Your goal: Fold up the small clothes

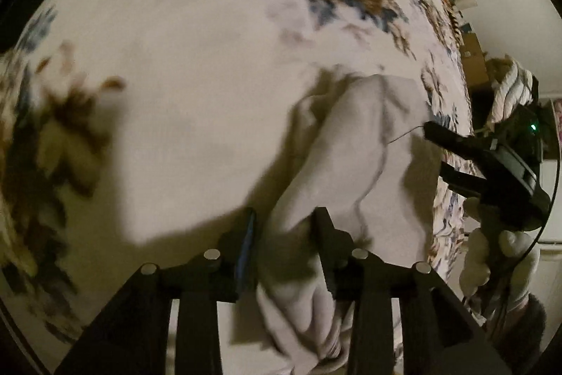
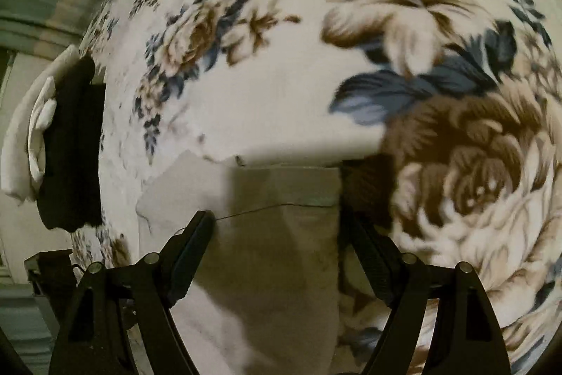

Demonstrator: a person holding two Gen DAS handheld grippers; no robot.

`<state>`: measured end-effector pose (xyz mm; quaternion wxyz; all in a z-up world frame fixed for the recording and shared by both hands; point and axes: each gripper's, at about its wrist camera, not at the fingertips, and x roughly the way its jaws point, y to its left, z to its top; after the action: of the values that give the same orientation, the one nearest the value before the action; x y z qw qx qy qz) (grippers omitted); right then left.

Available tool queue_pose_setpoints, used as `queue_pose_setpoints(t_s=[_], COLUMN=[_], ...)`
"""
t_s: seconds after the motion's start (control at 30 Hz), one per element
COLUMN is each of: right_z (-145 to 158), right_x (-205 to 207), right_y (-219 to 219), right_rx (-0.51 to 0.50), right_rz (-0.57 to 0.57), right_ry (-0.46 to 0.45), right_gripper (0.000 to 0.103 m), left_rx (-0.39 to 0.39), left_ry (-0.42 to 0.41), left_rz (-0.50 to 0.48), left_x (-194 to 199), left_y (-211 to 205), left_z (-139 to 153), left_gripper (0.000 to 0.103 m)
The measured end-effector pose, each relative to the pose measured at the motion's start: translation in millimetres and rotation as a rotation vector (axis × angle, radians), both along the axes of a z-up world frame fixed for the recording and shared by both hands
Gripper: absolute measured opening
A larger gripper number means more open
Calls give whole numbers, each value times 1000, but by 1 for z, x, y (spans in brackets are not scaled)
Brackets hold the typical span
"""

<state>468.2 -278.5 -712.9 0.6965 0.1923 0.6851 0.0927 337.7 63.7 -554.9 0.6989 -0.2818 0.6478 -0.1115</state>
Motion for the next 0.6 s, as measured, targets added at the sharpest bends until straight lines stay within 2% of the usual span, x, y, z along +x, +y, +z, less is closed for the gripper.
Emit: queue_pose_setpoints(t_s=[0.13, 0.23, 0.37, 0.43, 0.5, 0.53, 0.6], right_z=[30, 43, 22, 8, -2, -6, -9], right_x=[-31, -80, -146, -166, -180, -182, -185], right_y=[-21, -44, -54, -52, -46, -41, -34], right_rx=[71, 140, 197, 219, 236, 255, 293], right_rz=[-109, -225, -326, -348, -361, -363, -355], right_ry=[-30, -12, 114, 160, 190, 190, 189], right_gripper=[82, 82, 82, 82, 82, 82, 82], left_rx=[-62, -150, -263, -325, -403, -472, -646], left_ry=[22, 49, 97, 91, 36, 17, 16], left_rz=[63, 118, 158, 179, 202, 212, 254], left_x=[-15, -29, -42, -46, -48, -49, -52], left_y=[21, 25, 9, -1, -9, -13, -15], left_z=[12, 16, 3, -4, -5, -7, -17], left_gripper=[50, 51, 51, 48, 32, 18, 18])
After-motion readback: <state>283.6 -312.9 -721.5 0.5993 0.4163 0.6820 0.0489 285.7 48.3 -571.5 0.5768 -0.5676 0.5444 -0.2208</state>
